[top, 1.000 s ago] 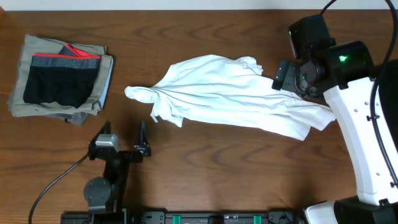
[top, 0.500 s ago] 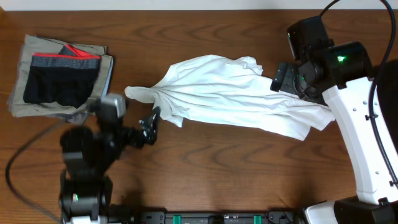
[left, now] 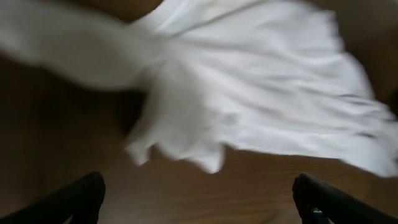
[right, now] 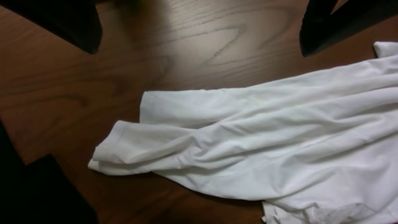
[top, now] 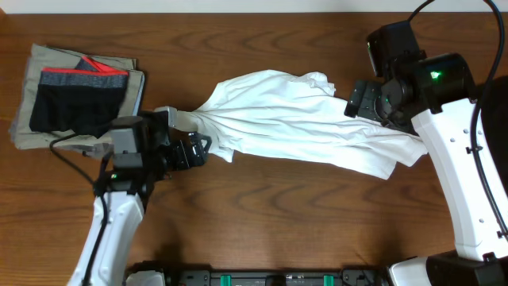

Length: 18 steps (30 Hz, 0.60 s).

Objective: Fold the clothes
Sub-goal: 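Grasp the left end of the T-shirt with the left gripper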

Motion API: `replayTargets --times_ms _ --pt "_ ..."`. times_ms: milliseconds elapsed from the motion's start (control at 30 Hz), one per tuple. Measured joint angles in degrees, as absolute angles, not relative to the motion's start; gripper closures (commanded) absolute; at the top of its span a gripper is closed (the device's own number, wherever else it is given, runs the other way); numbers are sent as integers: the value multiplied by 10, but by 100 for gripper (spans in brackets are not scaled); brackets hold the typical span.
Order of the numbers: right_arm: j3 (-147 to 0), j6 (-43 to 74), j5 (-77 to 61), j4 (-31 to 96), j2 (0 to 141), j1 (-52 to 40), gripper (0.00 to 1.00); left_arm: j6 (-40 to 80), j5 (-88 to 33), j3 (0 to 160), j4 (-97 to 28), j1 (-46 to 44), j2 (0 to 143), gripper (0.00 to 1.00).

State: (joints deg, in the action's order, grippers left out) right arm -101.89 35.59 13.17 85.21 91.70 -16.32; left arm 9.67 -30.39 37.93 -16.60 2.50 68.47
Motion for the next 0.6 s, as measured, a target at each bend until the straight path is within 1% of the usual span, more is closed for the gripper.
replayTargets --times_ms 233,400,600 --pt "-1019 356 130 833 917 -163 1 105 -197 380 -168 -12 752 2" --pt "-1019 356 130 830 917 -163 1 105 -150 383 -136 -40 785 2" --pt "-1019 356 128 832 917 -163 1 105 -125 386 -88 -43 824 1"
